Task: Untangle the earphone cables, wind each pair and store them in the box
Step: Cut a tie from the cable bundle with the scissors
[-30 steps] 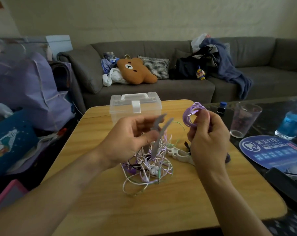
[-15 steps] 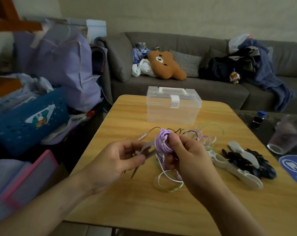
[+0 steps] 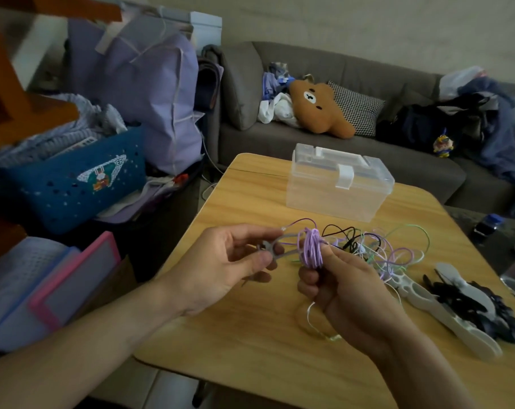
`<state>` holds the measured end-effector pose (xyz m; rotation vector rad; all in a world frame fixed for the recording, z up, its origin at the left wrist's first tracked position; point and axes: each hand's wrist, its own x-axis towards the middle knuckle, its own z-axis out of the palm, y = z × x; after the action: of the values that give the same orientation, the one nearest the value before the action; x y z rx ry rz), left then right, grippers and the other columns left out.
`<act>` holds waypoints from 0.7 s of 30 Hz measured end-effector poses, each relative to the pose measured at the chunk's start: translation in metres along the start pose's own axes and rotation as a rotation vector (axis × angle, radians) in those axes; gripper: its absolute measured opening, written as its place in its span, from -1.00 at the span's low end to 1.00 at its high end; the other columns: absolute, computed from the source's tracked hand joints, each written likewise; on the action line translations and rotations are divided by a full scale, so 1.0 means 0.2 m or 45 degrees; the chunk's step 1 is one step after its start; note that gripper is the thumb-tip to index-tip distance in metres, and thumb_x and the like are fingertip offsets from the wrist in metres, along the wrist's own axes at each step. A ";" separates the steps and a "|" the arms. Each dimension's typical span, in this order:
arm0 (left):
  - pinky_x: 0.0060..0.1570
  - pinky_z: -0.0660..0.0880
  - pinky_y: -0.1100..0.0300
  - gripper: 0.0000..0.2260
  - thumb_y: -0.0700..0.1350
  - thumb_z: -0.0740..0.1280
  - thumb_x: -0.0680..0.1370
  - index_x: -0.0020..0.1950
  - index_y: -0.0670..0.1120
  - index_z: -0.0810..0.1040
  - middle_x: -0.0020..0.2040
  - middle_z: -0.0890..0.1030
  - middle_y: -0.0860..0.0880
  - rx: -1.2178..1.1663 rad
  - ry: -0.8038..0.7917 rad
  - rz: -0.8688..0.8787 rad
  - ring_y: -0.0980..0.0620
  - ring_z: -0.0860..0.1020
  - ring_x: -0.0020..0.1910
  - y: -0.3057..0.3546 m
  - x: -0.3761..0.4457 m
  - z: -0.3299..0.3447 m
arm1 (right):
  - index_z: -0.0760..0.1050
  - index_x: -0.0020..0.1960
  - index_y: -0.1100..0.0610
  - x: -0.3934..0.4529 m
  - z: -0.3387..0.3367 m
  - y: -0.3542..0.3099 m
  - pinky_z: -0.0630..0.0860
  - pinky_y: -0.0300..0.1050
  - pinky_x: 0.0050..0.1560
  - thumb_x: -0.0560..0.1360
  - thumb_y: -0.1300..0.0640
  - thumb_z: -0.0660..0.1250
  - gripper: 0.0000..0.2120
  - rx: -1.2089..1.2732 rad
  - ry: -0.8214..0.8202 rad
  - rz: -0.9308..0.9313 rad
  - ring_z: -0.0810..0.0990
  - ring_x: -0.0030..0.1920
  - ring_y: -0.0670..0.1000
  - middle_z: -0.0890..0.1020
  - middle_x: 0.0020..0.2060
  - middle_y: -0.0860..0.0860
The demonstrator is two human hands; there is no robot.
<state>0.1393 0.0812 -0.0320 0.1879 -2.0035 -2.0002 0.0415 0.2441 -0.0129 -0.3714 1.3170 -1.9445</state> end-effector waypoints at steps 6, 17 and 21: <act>-0.15 0.44 0.09 -0.74 -0.11 0.20 0.66 0.25 0.00 0.62 0.05 0.62 -0.22 -0.047 -0.039 -0.069 -0.10 0.55 -0.05 0.01 -0.01 0.00 | 0.50 -0.11 0.26 0.01 -0.02 0.01 0.37 -0.21 -0.45 0.48 0.13 0.25 -0.82 0.048 0.002 0.024 0.37 -0.41 -0.04 0.42 -0.34 0.05; -0.16 0.50 0.32 -0.74 -0.25 0.19 0.66 0.20 -0.01 0.60 -0.05 0.67 -0.03 0.107 0.082 -0.020 0.17 0.60 -0.16 0.05 -0.03 0.04 | 0.52 -0.07 0.27 0.03 -0.05 0.01 0.37 -0.23 -0.45 0.66 0.22 0.13 -0.76 0.138 0.079 0.003 0.35 -0.39 -0.07 0.42 -0.32 0.04; -0.20 0.50 0.36 -0.75 -0.26 0.16 0.67 0.16 -0.06 0.60 -0.09 0.67 -0.03 0.153 0.178 -0.070 0.20 0.60 -0.22 0.06 -0.02 0.04 | 0.48 -0.07 0.27 0.03 -0.07 0.00 0.35 -0.22 -0.43 0.66 0.19 0.14 -0.77 0.129 0.050 0.011 0.33 -0.38 -0.07 0.38 -0.32 0.04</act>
<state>0.1420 0.0912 -0.0213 0.4022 -2.0502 -1.8448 0.0288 0.2486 -0.0198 -0.2785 1.2367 -2.0120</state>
